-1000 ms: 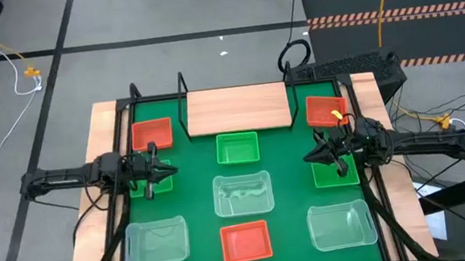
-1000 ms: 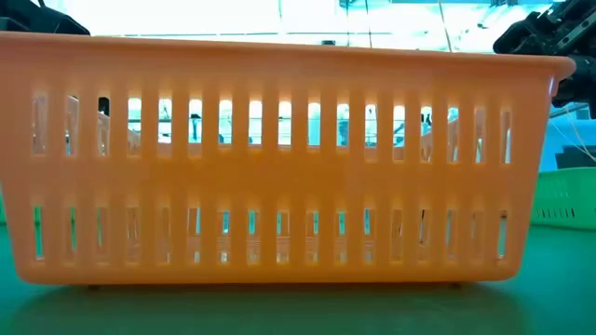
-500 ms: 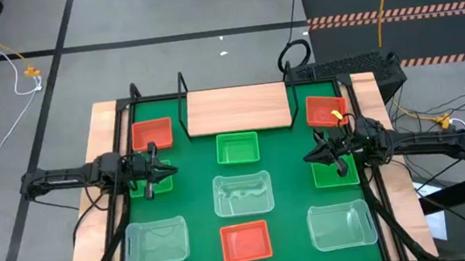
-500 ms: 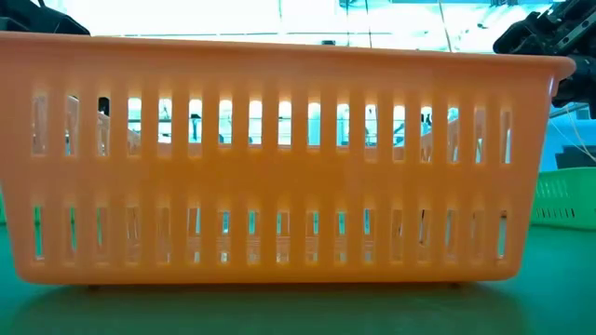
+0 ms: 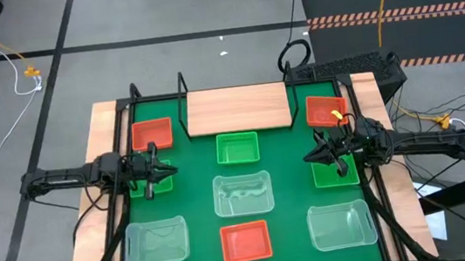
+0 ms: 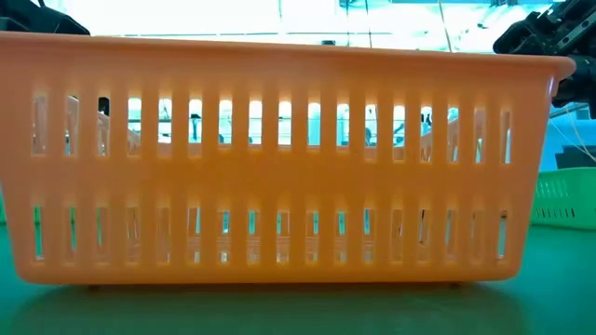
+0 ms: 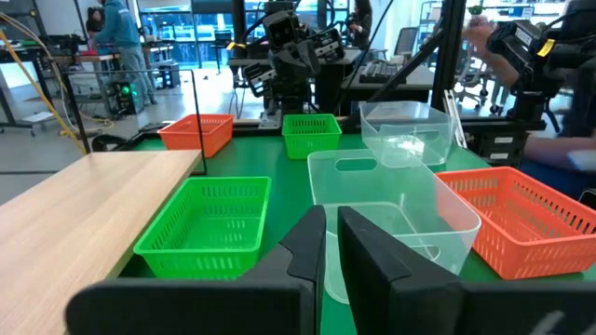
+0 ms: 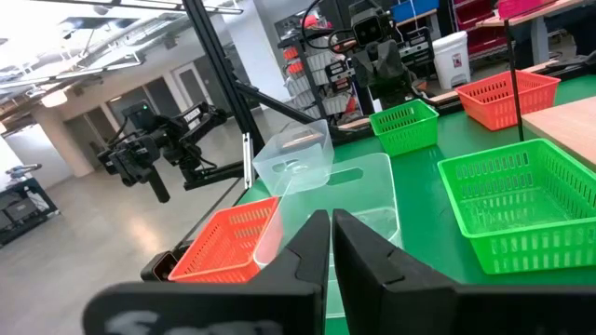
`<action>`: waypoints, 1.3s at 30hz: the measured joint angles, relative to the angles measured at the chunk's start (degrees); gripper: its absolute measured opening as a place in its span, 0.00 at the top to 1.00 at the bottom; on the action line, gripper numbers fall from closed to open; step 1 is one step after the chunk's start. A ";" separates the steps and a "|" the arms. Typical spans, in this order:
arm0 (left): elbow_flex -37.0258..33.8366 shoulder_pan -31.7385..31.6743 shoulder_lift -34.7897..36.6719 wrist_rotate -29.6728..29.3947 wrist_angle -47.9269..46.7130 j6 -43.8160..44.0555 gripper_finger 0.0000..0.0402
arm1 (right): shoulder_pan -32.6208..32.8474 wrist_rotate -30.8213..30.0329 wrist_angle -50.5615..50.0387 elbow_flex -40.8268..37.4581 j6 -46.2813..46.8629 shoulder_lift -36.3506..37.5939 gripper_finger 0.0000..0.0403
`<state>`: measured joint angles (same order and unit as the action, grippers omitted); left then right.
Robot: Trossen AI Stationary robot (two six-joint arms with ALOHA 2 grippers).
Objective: Stack baskets on shelf by color
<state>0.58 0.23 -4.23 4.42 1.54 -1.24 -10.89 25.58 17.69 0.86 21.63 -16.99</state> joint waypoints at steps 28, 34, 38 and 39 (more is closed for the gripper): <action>0.00 0.01 0.00 -0.01 0.00 0.00 0.91 | 0.02 -3.89 2.62 0.00 -2.24 0.00 0.97; 0.00 0.01 0.00 -0.01 -0.01 0.00 0.91 | 0.00 -6.14 5.85 0.00 -4.52 0.00 0.97; 0.00 0.02 0.00 0.00 0.00 -0.04 0.91 | 0.00 -6.05 9.70 0.00 -4.54 0.00 0.97; 0.00 0.01 0.00 -0.01 0.00 -0.33 0.91 | 0.00 -6.06 10.80 0.00 -4.72 0.00 0.97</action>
<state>0.58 0.24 -4.23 4.42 1.54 -1.57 -10.90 19.53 28.49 0.86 16.91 -16.99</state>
